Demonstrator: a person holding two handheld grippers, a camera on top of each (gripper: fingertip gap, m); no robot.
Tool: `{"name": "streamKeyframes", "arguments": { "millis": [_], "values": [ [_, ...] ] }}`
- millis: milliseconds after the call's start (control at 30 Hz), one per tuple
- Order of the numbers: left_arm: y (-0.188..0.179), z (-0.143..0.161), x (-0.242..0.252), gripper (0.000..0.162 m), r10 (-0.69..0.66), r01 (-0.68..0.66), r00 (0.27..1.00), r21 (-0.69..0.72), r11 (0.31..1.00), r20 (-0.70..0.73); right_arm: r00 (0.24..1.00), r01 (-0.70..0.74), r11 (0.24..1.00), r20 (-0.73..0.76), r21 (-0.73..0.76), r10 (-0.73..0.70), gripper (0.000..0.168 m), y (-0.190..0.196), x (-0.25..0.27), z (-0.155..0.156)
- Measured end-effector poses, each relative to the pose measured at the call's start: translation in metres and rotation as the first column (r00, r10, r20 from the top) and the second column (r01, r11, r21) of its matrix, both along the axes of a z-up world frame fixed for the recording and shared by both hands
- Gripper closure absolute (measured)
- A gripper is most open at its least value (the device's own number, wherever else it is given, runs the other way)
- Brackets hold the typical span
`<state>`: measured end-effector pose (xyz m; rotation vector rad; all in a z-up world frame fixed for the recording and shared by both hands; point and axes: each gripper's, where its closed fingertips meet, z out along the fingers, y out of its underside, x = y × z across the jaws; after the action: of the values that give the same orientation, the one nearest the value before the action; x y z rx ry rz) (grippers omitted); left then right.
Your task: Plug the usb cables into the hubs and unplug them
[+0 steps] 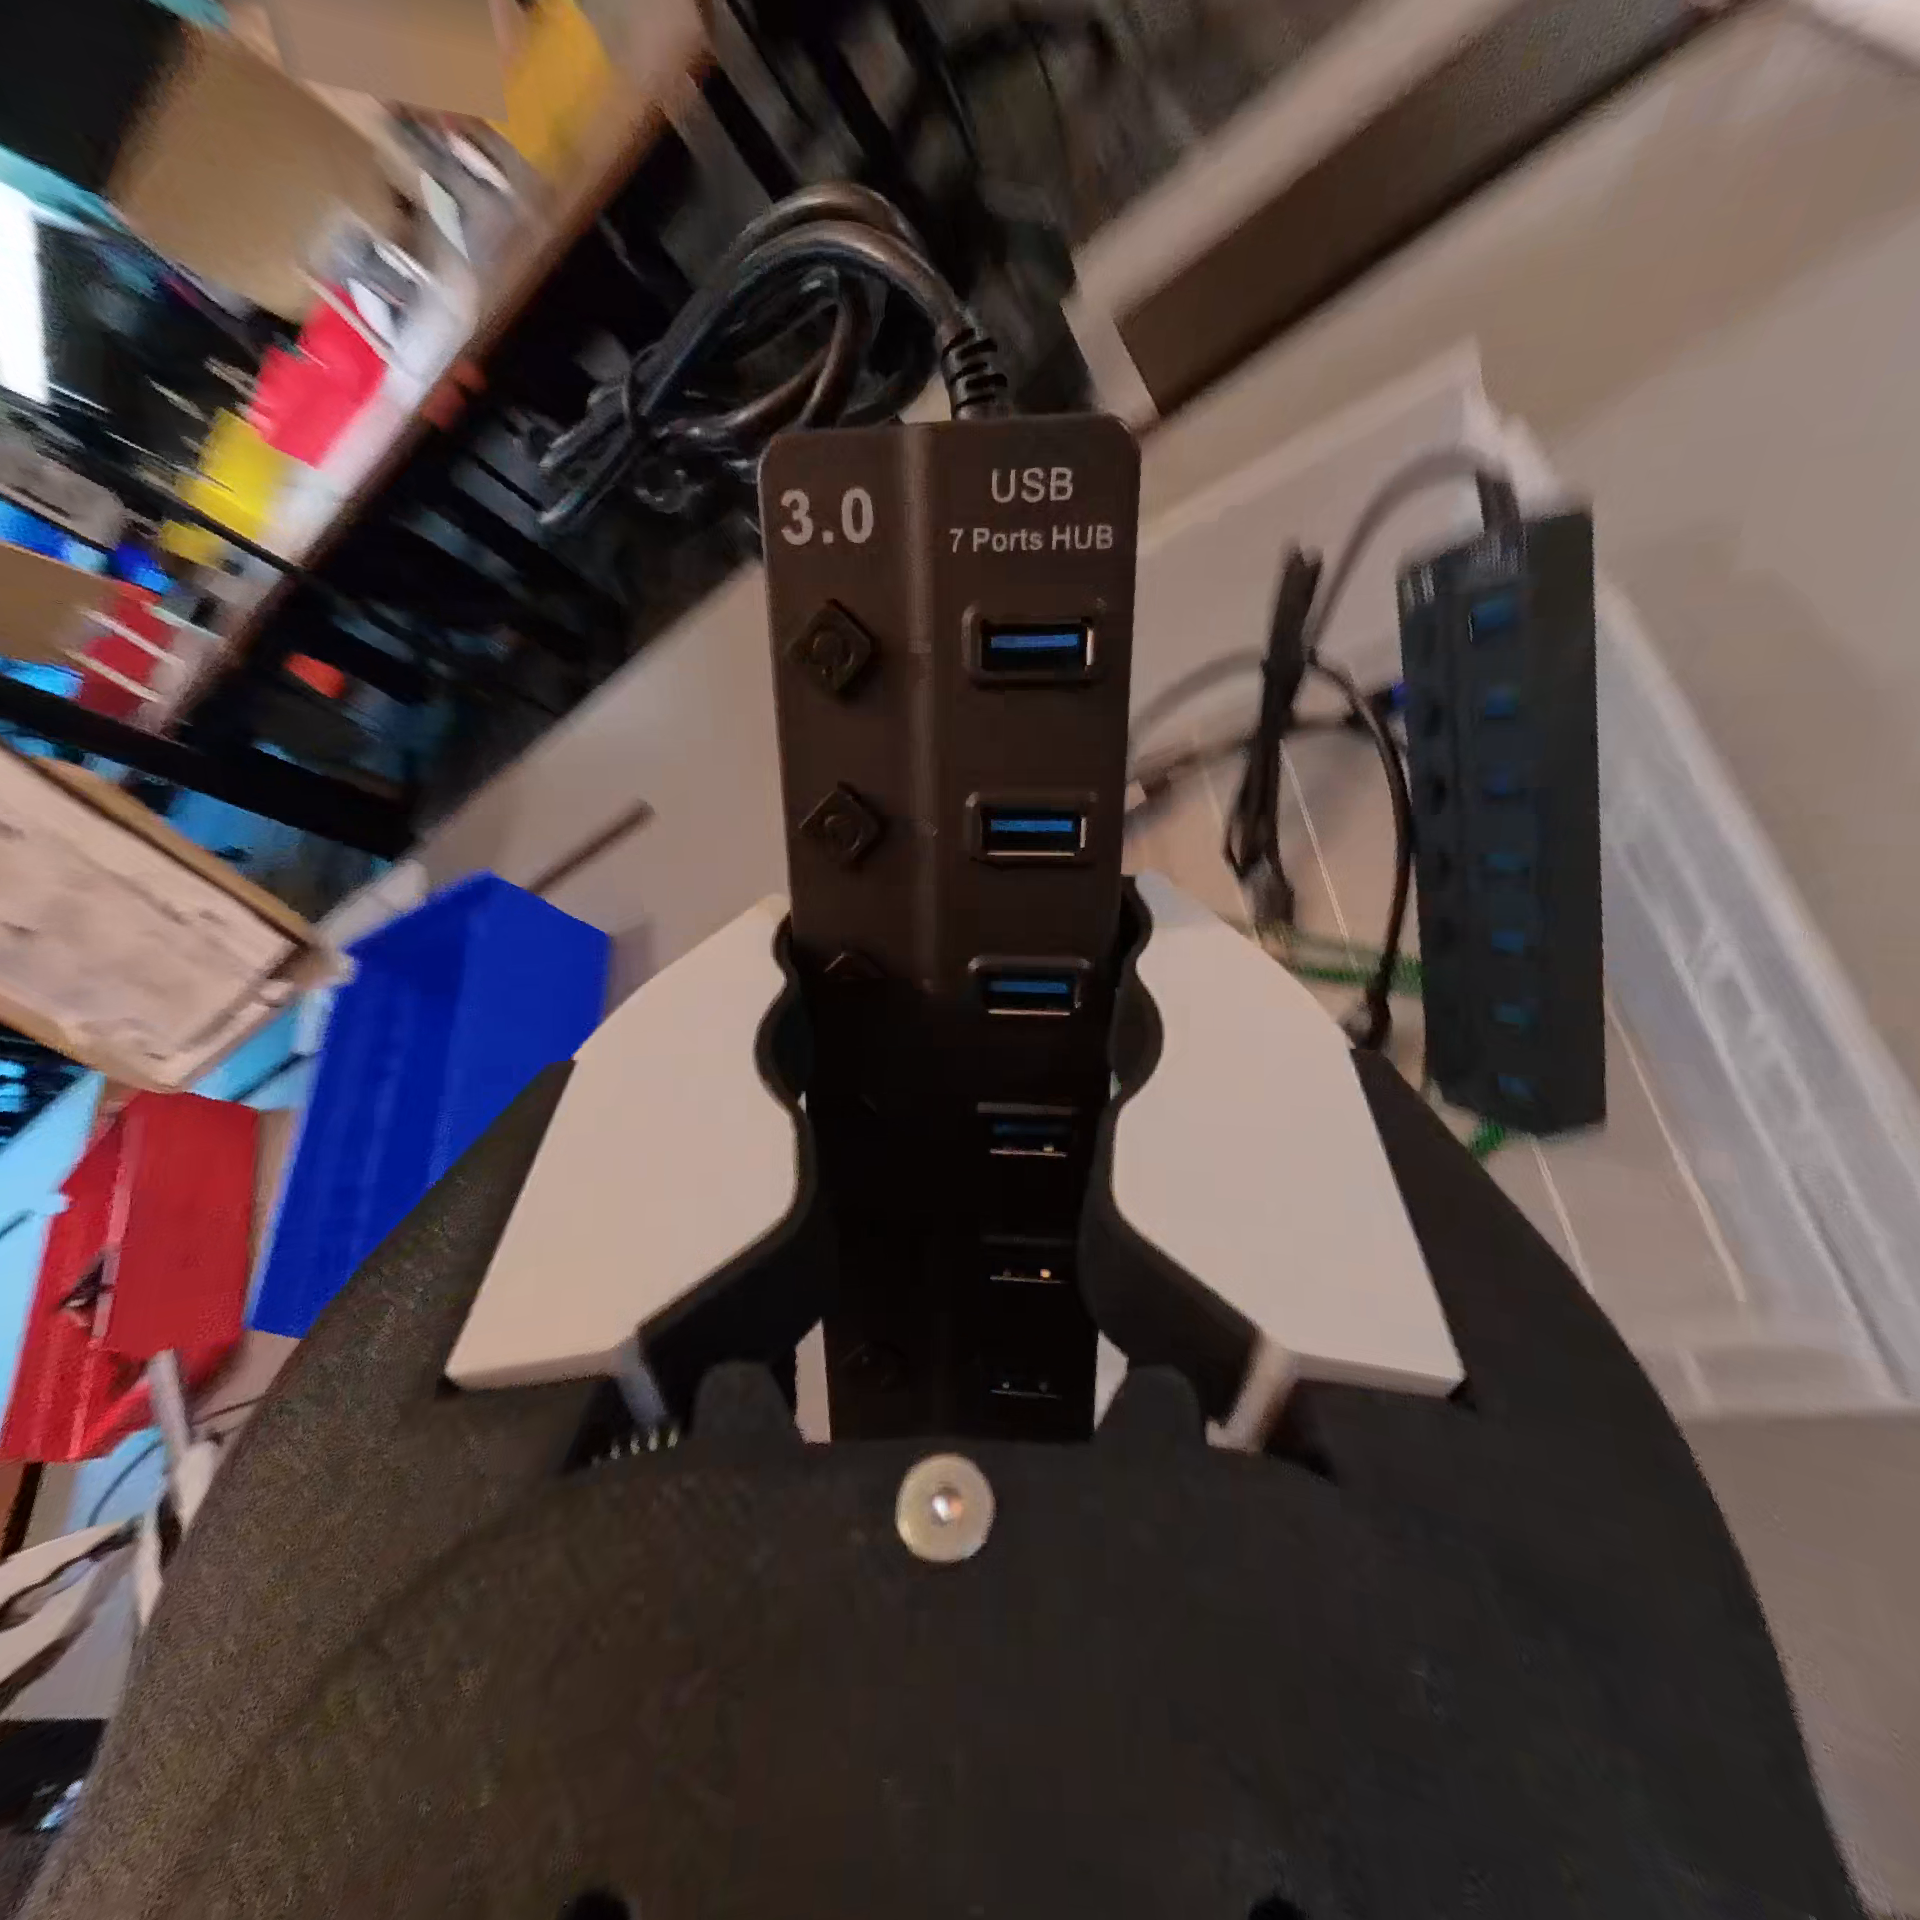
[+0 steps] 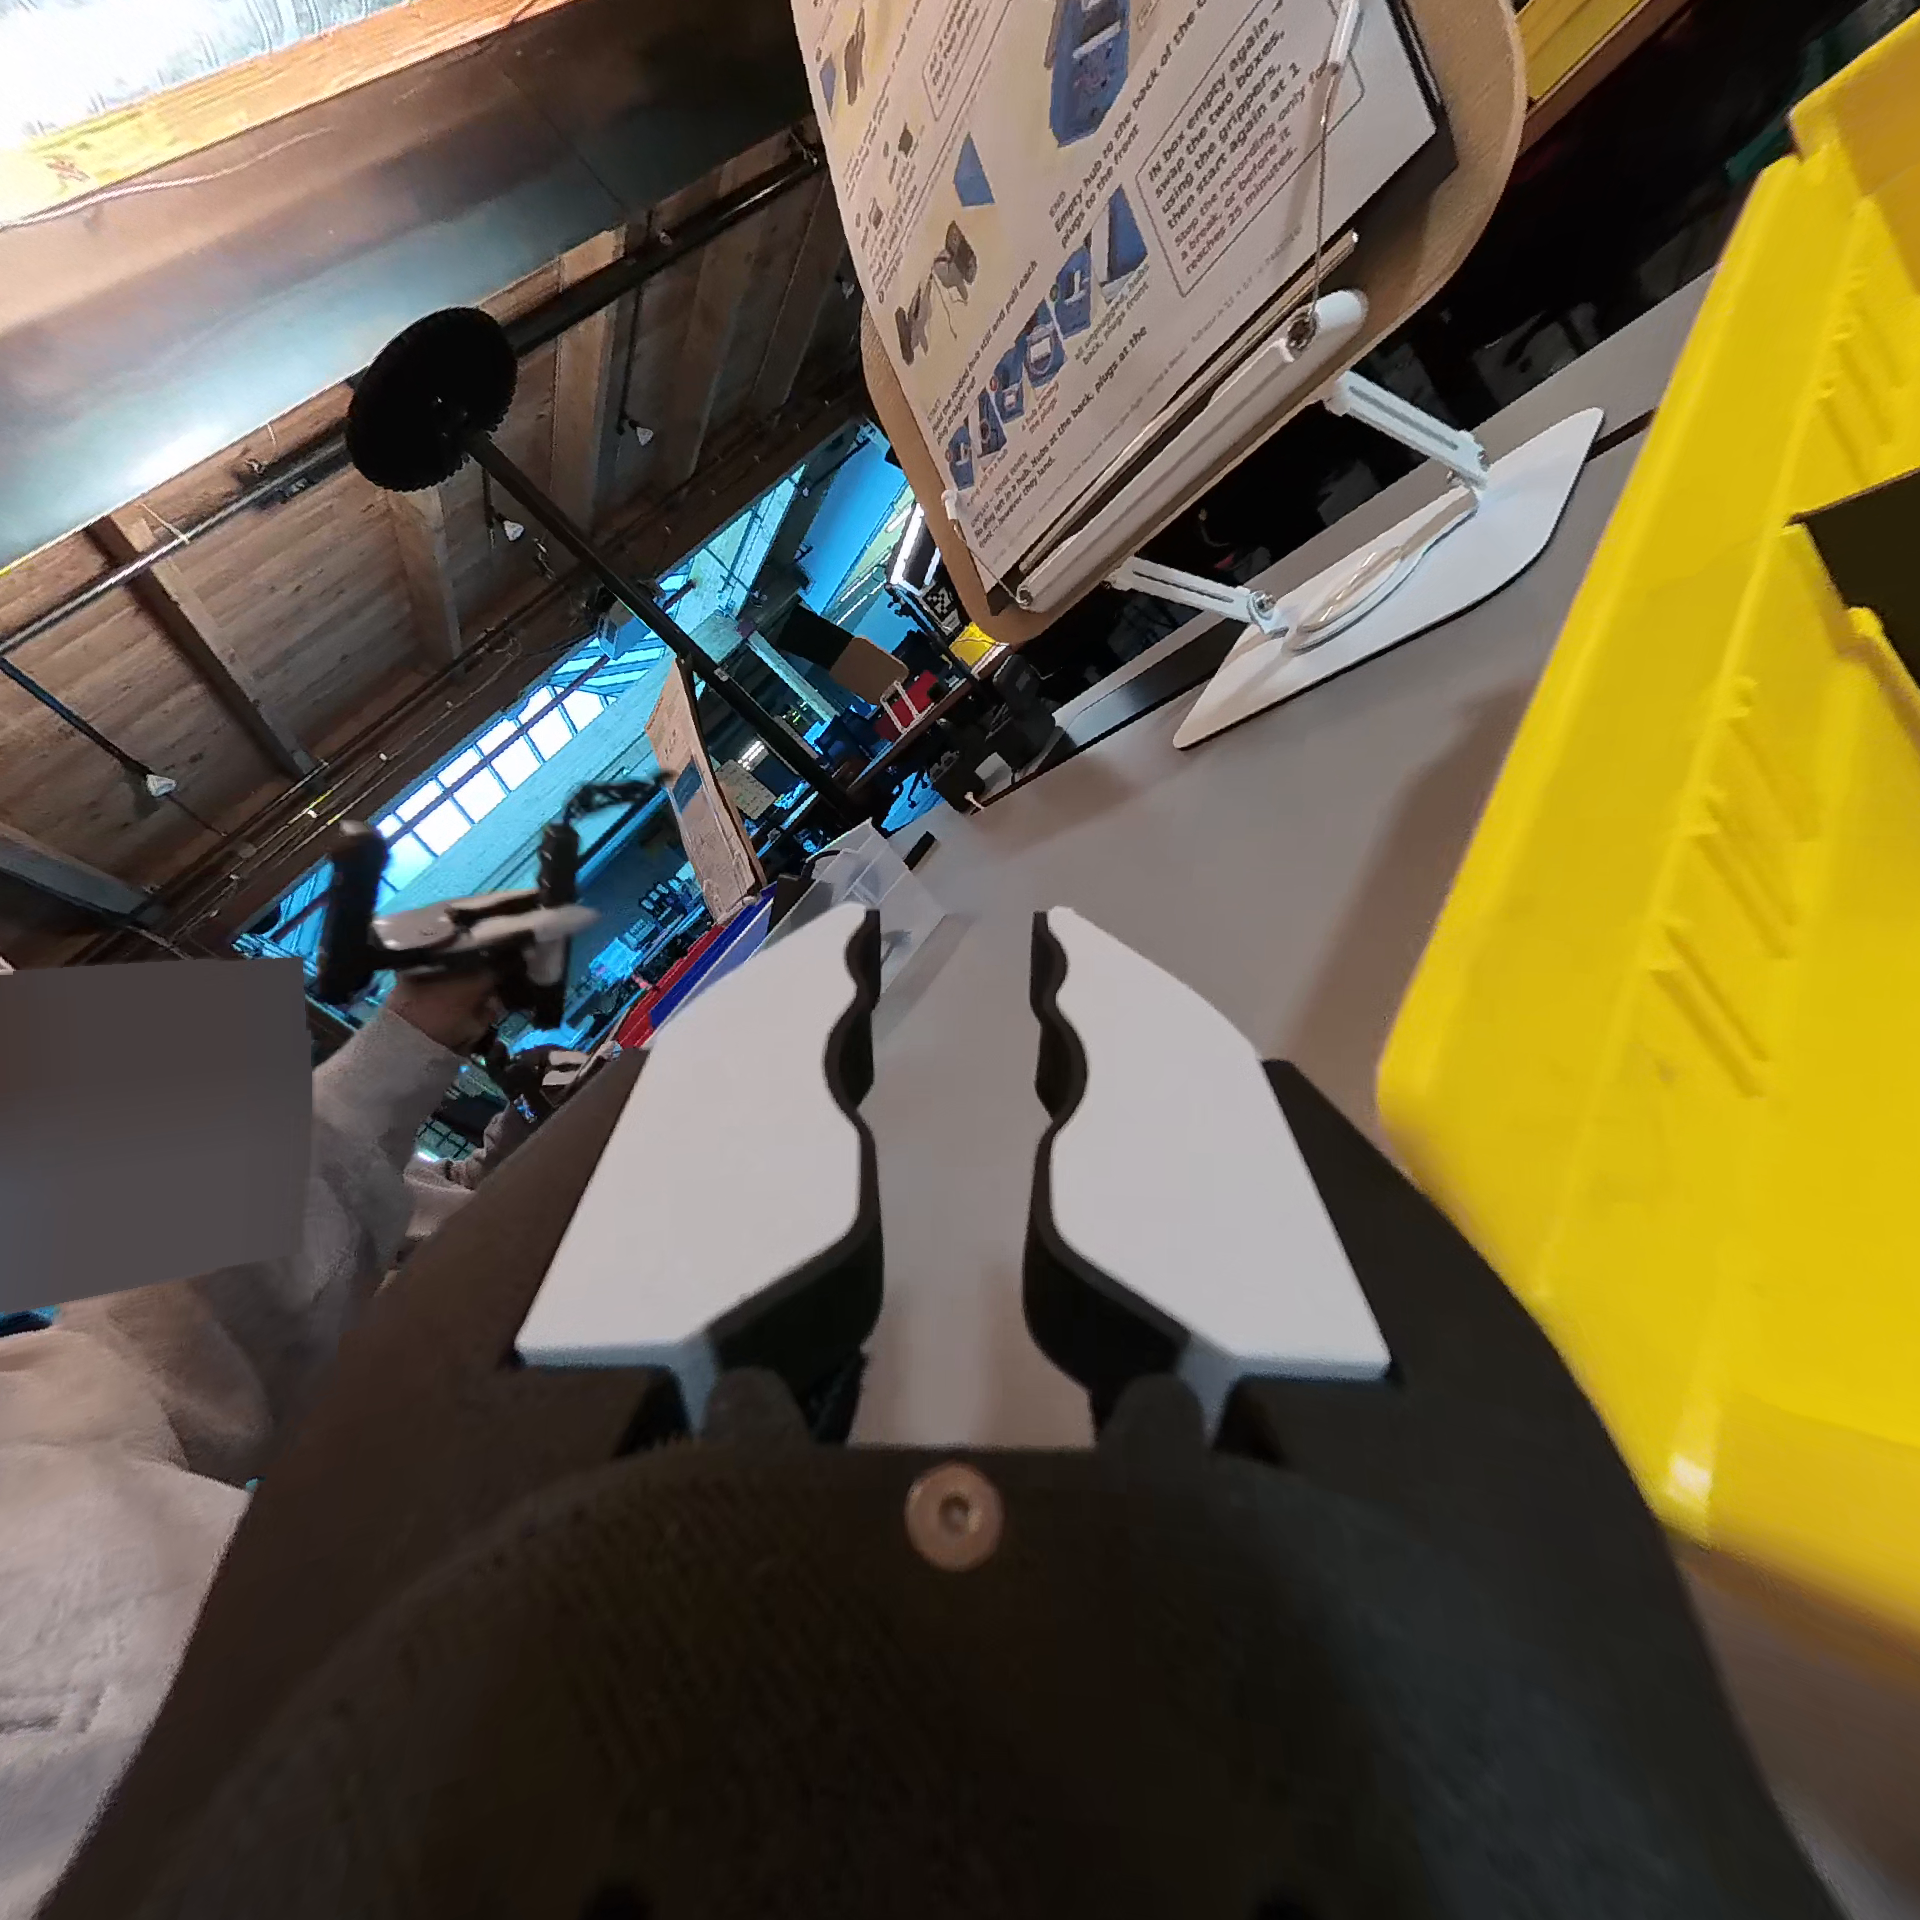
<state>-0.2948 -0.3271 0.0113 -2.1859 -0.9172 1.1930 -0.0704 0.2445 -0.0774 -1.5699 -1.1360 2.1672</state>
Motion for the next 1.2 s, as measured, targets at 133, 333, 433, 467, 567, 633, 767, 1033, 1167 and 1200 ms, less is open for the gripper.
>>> {"name": "streamKeyframes", "arguments": {
  "millis": [133,333,433,467,567,633,767,1033,1167,1200],
  "values": [
    [0.027,0.073,0.009,0.103,0.000,0.037,0.979,0.174,0.984,-0.206,1.000,-0.011,1.000,-0.002,0.007,0.011,0.140,-0.004,0.000,0.001],
    [0.138,0.090,0.051,0.103,-0.204,0.301,0.947,0.463,0.834,-0.247,0.999,-0.036,0.996,-0.033,0.081,0.039,0.139,-0.016,0.003,0.006],
    [0.215,0.066,0.082,0.103,-0.373,0.439,0.898,0.546,0.713,-0.235,0.995,-0.072,0.978,-0.053,0.196,0.084,0.139,-0.037,0.005,0.007],
    [0.240,0.055,0.092,0.103,-0.424,0.476,0.875,0.572,0.668,-0.233,0.992,-0.091,0.967,-0.060,0.237,0.108,0.139,-0.047,0.006,0.007],
    [0.316,0.010,0.121,0.103,-0.548,0.518,0.813,0.676,0.524,-0.199,0.976,-0.163,0.917,-0.074,0.364,0.203,0.139,-0.084,0.008,0.002],
    [0.366,-0.042,0.137,0.102,-0.638,0.474,0.765,0.745,0.470,-0.085,0.964,-0.200,0.879,-0.076,0.433,0.257,0.136,-0.106,0.010,-0.004],
    [0.427,-0.107,0.165,0.102,-0.711,0.321,0.702,0.875,0.361,0.036,0.954,-0.188,0.825,-0.101,0.533,0.283,0.124,-0.131,0.009,-0.012],
    [0.406,-0.096,0.145,0.103,-0.604,0.164,0.797,0.967,0.195,-0.014,0.953,-0.213,0.864,-0.100,0.456,0.287,0.100,-0.172,-0.008,-0.013],
    [0.379,-0.096,0.130,0.104,-0.500,0.084,0.866,0.988,0.128,-0.009,0.947,-0.189,0.790,-0.105,0.584,0.305,0.095,-0.196,-0.022,-0.019],
    [0.376,-0.098,0.129,0.103,-0.497,0.059,0.868,0.993,0.105,0.001,0.943,-0.192,0.764,-0.099,0.615,0.317,0.095,-0.203,-0.024,-0.022]
  ]
}}
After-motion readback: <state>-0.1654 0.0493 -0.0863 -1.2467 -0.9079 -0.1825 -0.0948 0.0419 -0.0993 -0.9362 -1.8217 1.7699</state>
